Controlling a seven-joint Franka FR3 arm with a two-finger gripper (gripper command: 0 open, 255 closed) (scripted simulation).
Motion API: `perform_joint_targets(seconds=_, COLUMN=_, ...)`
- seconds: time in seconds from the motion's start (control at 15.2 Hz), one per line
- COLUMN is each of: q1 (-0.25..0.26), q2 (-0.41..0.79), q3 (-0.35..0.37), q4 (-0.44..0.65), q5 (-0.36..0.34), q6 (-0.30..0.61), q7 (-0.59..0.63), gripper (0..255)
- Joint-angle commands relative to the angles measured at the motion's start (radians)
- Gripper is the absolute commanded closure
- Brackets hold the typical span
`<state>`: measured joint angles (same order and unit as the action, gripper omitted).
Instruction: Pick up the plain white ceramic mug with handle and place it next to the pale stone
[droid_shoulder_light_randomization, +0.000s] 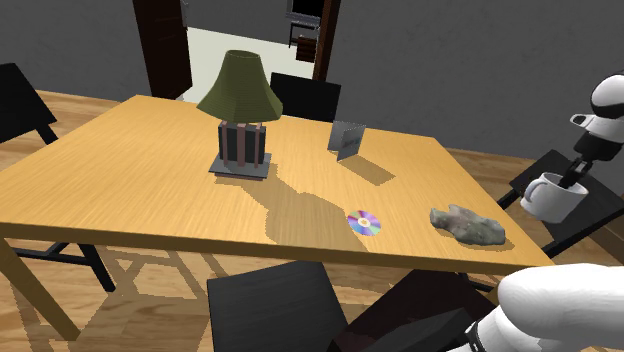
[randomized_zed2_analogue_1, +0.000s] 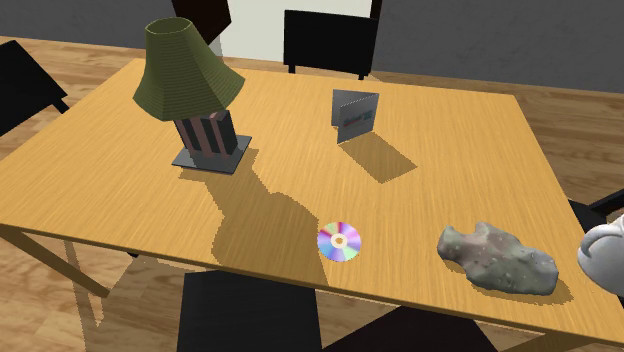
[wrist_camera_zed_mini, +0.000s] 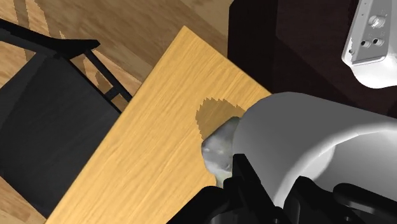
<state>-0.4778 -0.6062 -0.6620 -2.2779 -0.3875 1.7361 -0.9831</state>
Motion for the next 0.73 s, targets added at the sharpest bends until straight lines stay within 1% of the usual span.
perform_joint_targets(seconds=0.0, q1=-0.005, q2=0.020, q3=-0.047, q4=0.034, q5=-0.013, q6=0.000, q7=-0.054, gripper=255)
perform_joint_targets(seconds=0.13, q1=-0.005, q2=0.047, q3=-0.097, q4=0.069, q5=-0.020, q6=0.006, q7=-0.108, gripper=255)
perform_joint_targets(seconds=0.2, q1=-0.004, q2=0.052, q3=-0.107, q4=0.076, q5=-0.021, q6=0.007, q7=-0.118, gripper=255)
perform_joint_targets(seconds=0.66, q1=-0.006, q2=0.061, q3=-0.140, q4=-0.006, q5=-0.039, q6=0.100, q7=-0.111, gripper=255)
